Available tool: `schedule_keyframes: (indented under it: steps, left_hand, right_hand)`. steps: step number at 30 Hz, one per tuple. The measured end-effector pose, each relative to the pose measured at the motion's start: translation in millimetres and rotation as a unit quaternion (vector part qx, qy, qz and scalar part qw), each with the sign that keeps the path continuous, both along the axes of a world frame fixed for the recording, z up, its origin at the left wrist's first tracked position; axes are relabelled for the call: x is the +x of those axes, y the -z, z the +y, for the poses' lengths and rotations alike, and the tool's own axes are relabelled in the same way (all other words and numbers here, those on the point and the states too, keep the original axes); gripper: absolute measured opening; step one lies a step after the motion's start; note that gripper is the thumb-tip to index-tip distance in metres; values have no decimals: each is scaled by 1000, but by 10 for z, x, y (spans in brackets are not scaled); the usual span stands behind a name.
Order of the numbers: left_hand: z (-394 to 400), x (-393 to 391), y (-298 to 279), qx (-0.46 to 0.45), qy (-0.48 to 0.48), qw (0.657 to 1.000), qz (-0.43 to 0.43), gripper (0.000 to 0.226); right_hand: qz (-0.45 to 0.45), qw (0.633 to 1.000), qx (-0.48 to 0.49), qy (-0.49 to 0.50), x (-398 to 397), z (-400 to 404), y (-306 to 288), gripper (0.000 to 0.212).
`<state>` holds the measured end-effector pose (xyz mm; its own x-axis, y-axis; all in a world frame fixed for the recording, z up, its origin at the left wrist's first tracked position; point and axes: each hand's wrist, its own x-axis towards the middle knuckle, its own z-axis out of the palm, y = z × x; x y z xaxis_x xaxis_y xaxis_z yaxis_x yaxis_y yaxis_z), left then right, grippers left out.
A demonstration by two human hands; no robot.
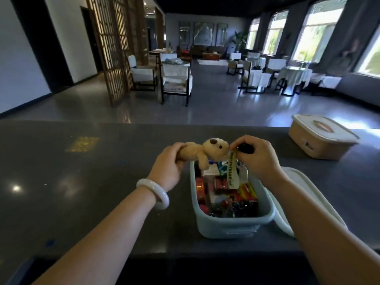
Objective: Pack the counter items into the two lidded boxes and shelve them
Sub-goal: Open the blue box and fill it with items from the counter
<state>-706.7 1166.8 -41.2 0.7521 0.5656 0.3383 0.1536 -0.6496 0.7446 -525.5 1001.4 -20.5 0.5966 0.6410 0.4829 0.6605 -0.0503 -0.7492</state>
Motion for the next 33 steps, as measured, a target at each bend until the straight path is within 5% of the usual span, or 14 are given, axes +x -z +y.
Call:
schedule_keyframes:
  steps: [14, 21, 25, 31, 33]
  left_hand:
    - [-226, 772, 373, -3, 83, 996, 34, 41]
    - [-183, 916, 607, 10, 105, 989, 99, 46]
    - [-192, 991, 679, 24, 96, 989, 107, 47]
    - [-260, 1154, 577, 49, 131, 984, 112, 51]
    - [-244, 1186, 549, 70, 145, 978, 135, 50]
  right_hand:
    - [22, 985, -100, 138, 312, -301, 544, 41]
    - [48, 975, -206, 64, 355, -437, 777, 30]
    - [116, 979, -167, 7, 465, -509, 752, 40]
    - [-96, 966, -236, 41, 670, -594, 696, 10]
    - [-124, 964, -234, 28, 749, -568, 711, 16]
